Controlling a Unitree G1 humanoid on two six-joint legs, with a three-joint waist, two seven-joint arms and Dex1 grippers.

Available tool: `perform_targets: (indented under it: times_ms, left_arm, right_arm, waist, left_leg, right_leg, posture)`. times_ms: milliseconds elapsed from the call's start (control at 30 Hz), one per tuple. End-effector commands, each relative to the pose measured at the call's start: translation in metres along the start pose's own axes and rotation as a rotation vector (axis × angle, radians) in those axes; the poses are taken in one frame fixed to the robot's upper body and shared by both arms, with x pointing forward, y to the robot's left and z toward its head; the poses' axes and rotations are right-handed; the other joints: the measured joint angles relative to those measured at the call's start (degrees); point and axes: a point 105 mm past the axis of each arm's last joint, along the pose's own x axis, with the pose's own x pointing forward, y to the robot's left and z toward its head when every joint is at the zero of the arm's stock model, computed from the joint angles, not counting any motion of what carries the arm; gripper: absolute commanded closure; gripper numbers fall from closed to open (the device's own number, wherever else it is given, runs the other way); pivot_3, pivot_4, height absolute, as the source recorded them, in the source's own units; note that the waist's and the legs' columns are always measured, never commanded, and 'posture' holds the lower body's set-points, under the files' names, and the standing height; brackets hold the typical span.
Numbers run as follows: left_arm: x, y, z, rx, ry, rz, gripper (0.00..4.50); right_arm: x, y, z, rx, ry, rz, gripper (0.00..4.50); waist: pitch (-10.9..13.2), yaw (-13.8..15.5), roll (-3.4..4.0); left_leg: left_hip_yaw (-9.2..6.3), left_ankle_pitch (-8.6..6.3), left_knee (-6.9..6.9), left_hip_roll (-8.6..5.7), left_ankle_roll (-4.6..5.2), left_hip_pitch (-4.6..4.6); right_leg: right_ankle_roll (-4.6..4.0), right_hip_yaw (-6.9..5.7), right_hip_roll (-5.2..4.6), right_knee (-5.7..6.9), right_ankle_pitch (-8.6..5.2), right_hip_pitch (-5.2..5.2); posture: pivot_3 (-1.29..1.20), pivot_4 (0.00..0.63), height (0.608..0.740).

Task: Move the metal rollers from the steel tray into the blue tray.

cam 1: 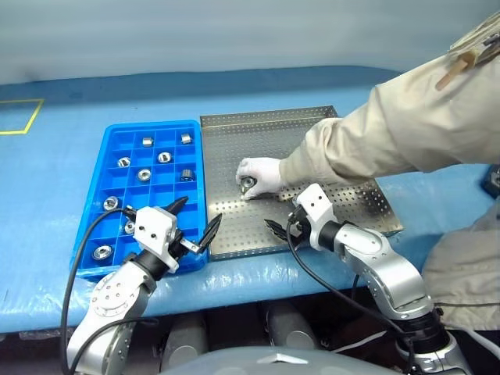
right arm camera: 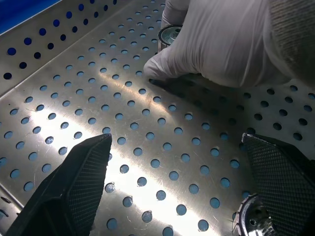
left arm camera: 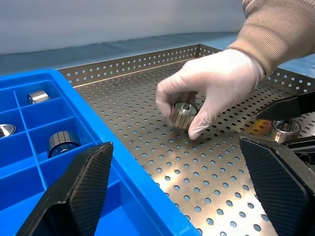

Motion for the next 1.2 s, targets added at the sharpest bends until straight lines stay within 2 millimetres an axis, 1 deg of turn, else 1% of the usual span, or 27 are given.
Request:
perform_targets:
  times_ms: [33,1100,1200]
  left_arm:
    - [-0.001,-0.004,0.008,0.014,-0.036,-0.016,0.04]
    - [0.000,-0.002,0.008,0.016,-0.036,-0.025,0.04]
    - [0.000,-0.002,0.008,0.015,-0.037,-0.031,0.04]
  right_arm:
    - [-0.001,0.002,0.013,-0.031,-0.048,0.006,0.00]
    - [0.003,0.006,0.018,-0.042,-0.065,0.029,0.00]
    - [0.004,0.000,0.029,-0.034,-0.111,-0.017,0.00]
  waist:
    - [0.00,0.00,0.00]
    - [0.00,0.01,0.00]
    - [0.00,-0.07,0.00]
  left_leg:
    - [0.00,0.00,0.00,0.00,0.00,0.00]
    - [0.00,0.00,0.00,0.00,0.00,0.00]
    - [0.00,0.00,0.00,0.00,0.00,0.00]
  right_leg:
    - [0.00,0.00,0.00,0.00,0.00,0.00]
    - [0.00,0.00,0.00,0.00,0.00,0.00]
    - [0.00,0.00,0.00,0.00,0.00,0.00]
  posture:
    - [-0.05,0.150,0.740]
    - [-0.05,0.150,0.740]
    - [-0.05,0.150,0.740]
